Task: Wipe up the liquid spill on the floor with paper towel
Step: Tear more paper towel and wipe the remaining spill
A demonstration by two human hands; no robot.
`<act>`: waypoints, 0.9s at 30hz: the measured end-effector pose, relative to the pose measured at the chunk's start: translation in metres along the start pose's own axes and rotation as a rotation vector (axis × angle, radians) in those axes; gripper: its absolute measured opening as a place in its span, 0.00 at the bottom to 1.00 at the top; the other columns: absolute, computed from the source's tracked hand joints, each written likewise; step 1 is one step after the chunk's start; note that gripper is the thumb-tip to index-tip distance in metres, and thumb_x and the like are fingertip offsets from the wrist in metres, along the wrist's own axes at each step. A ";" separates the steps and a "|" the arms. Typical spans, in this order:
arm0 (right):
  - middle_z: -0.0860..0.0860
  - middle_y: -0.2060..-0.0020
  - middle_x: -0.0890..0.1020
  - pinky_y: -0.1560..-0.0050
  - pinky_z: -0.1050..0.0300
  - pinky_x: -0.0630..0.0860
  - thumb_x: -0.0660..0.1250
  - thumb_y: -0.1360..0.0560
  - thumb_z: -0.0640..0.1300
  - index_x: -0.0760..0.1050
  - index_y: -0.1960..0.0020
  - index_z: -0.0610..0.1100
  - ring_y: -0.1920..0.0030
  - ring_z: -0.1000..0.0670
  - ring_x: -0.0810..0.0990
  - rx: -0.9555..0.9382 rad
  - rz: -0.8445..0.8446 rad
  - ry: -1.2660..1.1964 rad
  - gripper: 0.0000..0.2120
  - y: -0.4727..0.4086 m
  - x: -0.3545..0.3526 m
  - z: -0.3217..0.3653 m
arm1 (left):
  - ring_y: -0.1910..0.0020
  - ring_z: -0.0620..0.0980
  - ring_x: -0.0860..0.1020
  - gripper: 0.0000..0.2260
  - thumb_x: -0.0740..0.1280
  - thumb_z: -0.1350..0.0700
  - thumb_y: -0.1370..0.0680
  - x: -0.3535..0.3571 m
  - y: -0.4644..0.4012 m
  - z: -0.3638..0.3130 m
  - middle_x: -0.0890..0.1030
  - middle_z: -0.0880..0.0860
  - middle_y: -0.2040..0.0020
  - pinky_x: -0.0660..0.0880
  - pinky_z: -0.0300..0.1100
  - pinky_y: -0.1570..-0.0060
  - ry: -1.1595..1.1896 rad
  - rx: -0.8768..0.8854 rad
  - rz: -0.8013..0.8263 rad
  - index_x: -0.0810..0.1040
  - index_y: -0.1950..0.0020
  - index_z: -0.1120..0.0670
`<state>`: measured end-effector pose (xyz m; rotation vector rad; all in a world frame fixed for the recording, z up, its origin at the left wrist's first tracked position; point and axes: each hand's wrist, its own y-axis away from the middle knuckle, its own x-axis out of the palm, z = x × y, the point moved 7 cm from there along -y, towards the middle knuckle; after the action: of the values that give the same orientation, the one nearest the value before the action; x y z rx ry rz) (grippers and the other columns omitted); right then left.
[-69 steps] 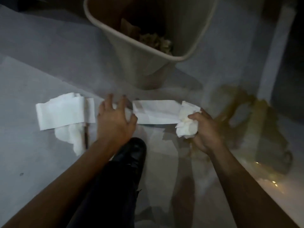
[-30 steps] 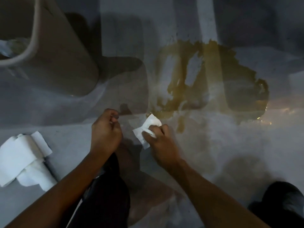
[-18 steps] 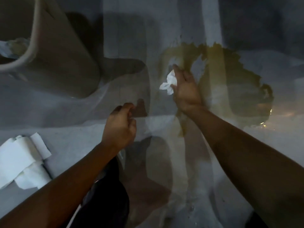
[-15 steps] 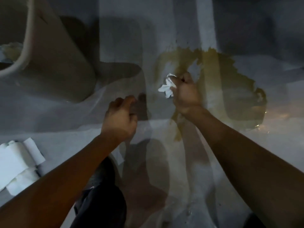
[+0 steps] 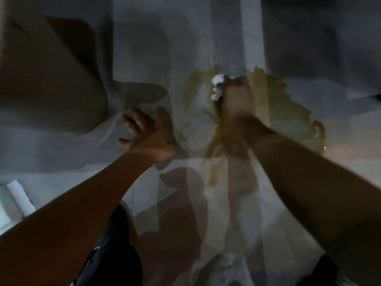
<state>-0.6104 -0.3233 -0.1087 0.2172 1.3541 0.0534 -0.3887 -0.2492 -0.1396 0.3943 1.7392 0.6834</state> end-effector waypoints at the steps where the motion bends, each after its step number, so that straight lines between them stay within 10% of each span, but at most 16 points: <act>1: 0.46 0.35 0.78 0.34 0.48 0.69 0.49 0.24 0.54 0.75 0.32 0.52 0.33 0.41 0.72 -0.080 0.009 0.003 0.26 0.022 0.017 0.005 | 0.23 0.71 0.33 0.43 0.63 0.33 0.25 0.003 -0.001 -0.001 0.34 0.64 0.20 0.47 0.82 0.34 0.006 -0.011 -0.035 0.40 0.20 0.39; 4: 0.42 0.31 0.77 0.30 0.43 0.69 0.49 0.23 0.54 0.78 0.32 0.49 0.30 0.37 0.73 -0.248 0.071 -0.003 0.28 0.091 0.052 0.011 | 0.24 0.71 0.32 0.46 0.62 0.29 0.28 0.007 -0.005 -0.002 0.33 0.65 0.20 0.44 0.83 0.35 -0.016 -0.006 -0.100 0.36 0.21 0.36; 8: 0.42 0.47 0.85 0.49 0.52 0.79 0.62 0.22 0.45 0.81 0.43 0.41 0.48 0.41 0.84 -0.418 -0.022 -0.145 0.14 0.108 0.045 0.007 | 0.24 0.70 0.31 0.51 0.68 0.36 0.28 0.013 -0.009 0.008 0.29 0.61 0.21 0.48 0.82 0.34 -0.083 -0.021 -0.018 0.31 0.21 0.38; 12: 0.42 0.44 0.85 0.42 0.70 0.72 0.58 0.21 0.47 0.81 0.37 0.40 0.44 0.55 0.80 -0.033 -0.209 -0.283 0.20 0.055 -0.034 -0.013 | 0.29 0.73 0.24 0.52 0.66 0.35 0.26 0.013 -0.004 0.002 0.21 0.64 0.27 0.42 0.83 0.36 -0.108 0.003 0.141 0.23 0.26 0.38; 19: 0.39 0.37 0.78 0.35 0.50 0.72 0.57 0.21 0.48 0.77 0.33 0.43 0.34 0.39 0.75 0.199 -0.030 -0.294 0.20 -0.052 -0.033 0.009 | 0.25 0.70 0.28 0.60 0.78 0.49 0.30 -0.003 0.000 0.011 0.23 0.60 0.24 0.54 0.80 0.33 -0.119 0.056 0.201 0.26 0.25 0.33; 24: 0.43 0.21 0.63 0.22 0.50 0.51 0.53 0.18 0.37 0.66 0.23 0.42 0.21 0.43 0.56 -0.266 0.129 -0.291 0.24 0.012 0.036 0.065 | 0.24 0.70 0.30 0.49 0.71 0.51 0.23 -0.013 0.005 0.006 0.28 0.61 0.21 0.55 0.76 0.30 -0.106 0.098 0.212 0.33 0.21 0.36; 27: 0.46 0.22 0.64 0.21 0.42 0.49 0.45 0.22 0.48 0.68 0.24 0.47 0.20 0.42 0.56 -0.487 0.239 -0.205 0.29 0.069 0.046 0.067 | 0.24 0.74 0.32 0.46 0.68 0.51 0.22 -0.015 0.002 0.008 0.31 0.66 0.21 0.55 0.76 0.30 -0.159 0.138 0.210 0.34 0.20 0.39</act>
<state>-0.5288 -0.2567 -0.1268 -0.0287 1.0693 0.5414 -0.3773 -0.2544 -0.1287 0.7158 1.6120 0.6644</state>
